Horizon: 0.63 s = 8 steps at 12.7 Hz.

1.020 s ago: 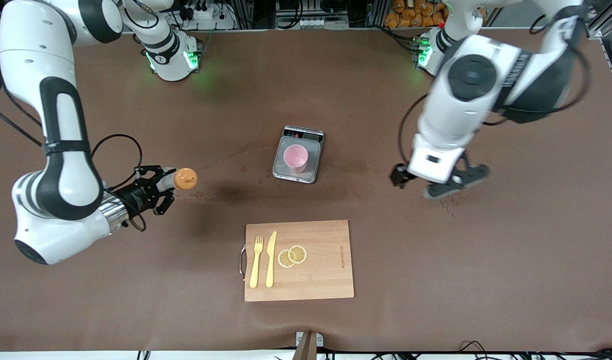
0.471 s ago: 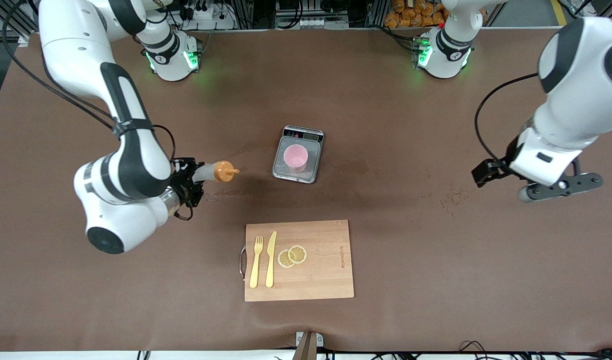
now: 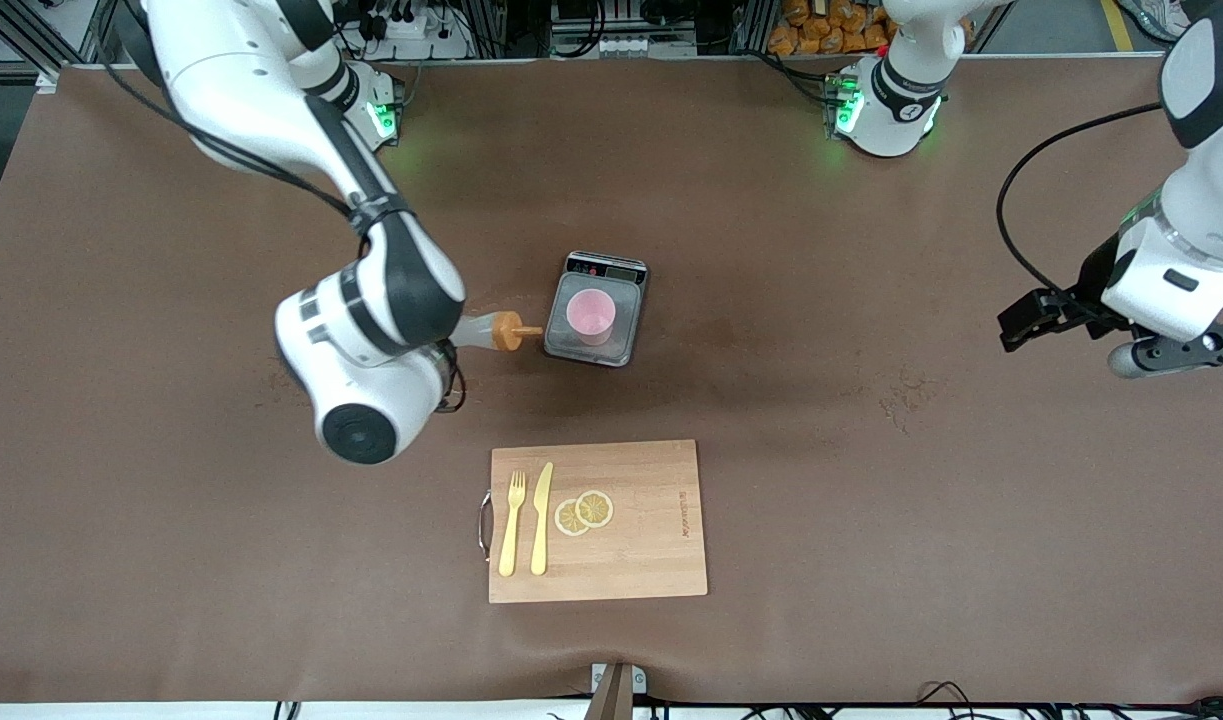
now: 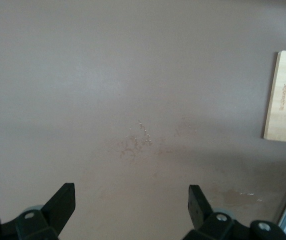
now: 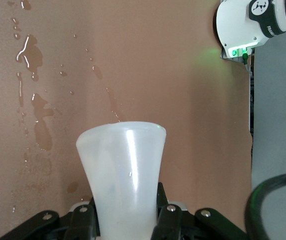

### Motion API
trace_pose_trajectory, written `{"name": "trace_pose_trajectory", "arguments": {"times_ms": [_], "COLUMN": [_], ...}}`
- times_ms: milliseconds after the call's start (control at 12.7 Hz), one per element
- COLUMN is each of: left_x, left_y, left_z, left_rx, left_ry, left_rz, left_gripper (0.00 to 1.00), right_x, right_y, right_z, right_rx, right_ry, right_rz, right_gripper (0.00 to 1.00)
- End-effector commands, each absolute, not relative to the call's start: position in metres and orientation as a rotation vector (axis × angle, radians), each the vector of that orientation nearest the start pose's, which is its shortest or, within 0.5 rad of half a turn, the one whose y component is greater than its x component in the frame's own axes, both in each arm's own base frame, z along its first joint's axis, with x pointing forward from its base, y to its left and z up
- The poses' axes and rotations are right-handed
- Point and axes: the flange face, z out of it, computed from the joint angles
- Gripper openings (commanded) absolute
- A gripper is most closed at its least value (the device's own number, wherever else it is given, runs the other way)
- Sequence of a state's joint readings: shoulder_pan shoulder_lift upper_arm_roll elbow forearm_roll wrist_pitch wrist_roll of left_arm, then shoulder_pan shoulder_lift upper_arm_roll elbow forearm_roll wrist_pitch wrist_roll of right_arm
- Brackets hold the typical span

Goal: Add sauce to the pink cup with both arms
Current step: 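Tilt the sauce bottle over the pink cup with the right gripper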

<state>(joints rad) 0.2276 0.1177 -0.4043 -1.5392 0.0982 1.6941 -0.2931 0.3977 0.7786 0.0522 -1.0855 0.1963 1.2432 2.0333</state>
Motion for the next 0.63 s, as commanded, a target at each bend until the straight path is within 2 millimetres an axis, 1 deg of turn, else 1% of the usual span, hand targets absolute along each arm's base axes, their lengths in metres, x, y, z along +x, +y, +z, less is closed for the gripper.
{"name": "trace_pose_trajectory", "arguments": {"times_ms": [0,78,235,392,549], "left_x": [0.572,0.573,0.571,0.568,0.567], "left_y": [-0.081,-0.075,-0.067,-0.062,-0.065], "left_z": [0.605,0.605,0.609,0.613,0.614], "left_rx": [-3.094,-3.113,-3.124,-3.121,-3.122], "left_ry": [-0.146,-0.131,-0.037,-0.039,-0.025], "left_rz": [-0.045,-0.038,-0.038,-0.034,-0.031], "left_gripper": [1.0,1.0,1.0,1.0,1.0], "right_x": [0.604,0.599,0.592,0.581,0.575], "right_y": [0.31,0.313,0.325,0.343,0.345], "right_z": [0.336,0.332,0.329,0.323,0.321], "right_rx": [1.758,1.737,1.705,1.678,1.663], "right_ry": [-1.838,-1.824,-1.836,-1.834,-1.806], "right_rz": [-0.438,-0.404,-0.37,-0.312,-0.292], "right_gripper": [0.41,0.41,0.41,0.41,0.41]}}
